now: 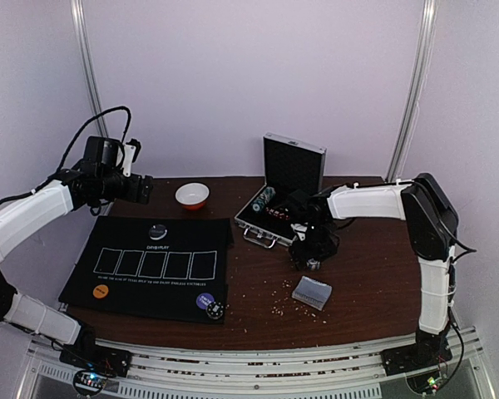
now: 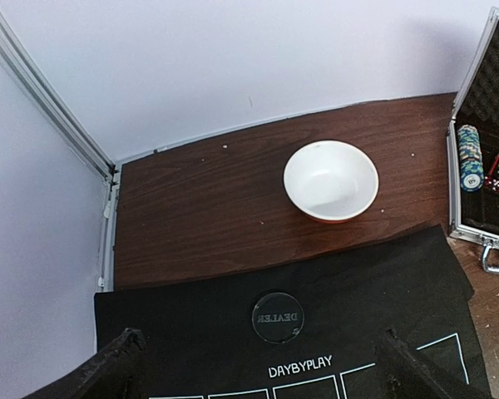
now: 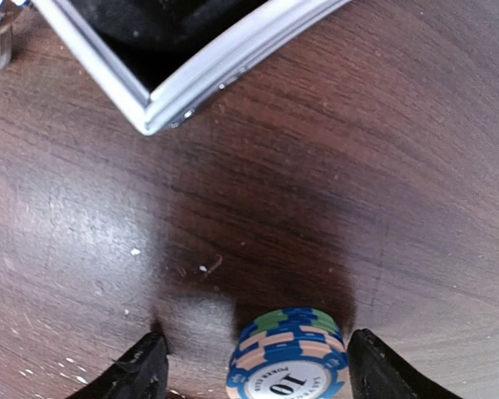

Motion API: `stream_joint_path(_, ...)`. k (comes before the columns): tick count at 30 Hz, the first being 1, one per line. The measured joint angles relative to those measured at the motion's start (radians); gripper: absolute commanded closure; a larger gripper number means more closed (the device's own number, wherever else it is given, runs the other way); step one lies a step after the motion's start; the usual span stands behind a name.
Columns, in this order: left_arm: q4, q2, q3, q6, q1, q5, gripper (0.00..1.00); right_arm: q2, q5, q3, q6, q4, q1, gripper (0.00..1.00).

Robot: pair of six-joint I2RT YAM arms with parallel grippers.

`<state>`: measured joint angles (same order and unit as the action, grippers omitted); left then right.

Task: Distribute texas hold em gaming equipment
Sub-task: Pick up the pile of poker chips from the pile of poker chips.

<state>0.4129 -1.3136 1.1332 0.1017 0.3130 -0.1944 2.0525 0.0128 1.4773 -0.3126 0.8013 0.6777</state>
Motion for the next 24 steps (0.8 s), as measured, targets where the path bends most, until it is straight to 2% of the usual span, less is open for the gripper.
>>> stream_joint_path(3,0.0,0.0,0.0,0.0,0.0,0.0,0.02,-0.005,-0.021,-0.013,0.003,-0.022,-0.002,0.36)
stream_joint_path(15,0.0,0.0,0.0,-0.003,0.0,-0.003,0.02,-0.042,-0.063,-0.079,0.002,-0.077,-0.011,0.38)
stream_joint_path(24,0.0,0.002,0.0,-0.006,0.0,-0.004,0.02,-0.044,-0.075,-0.082,0.012,-0.076,-0.016,0.67)
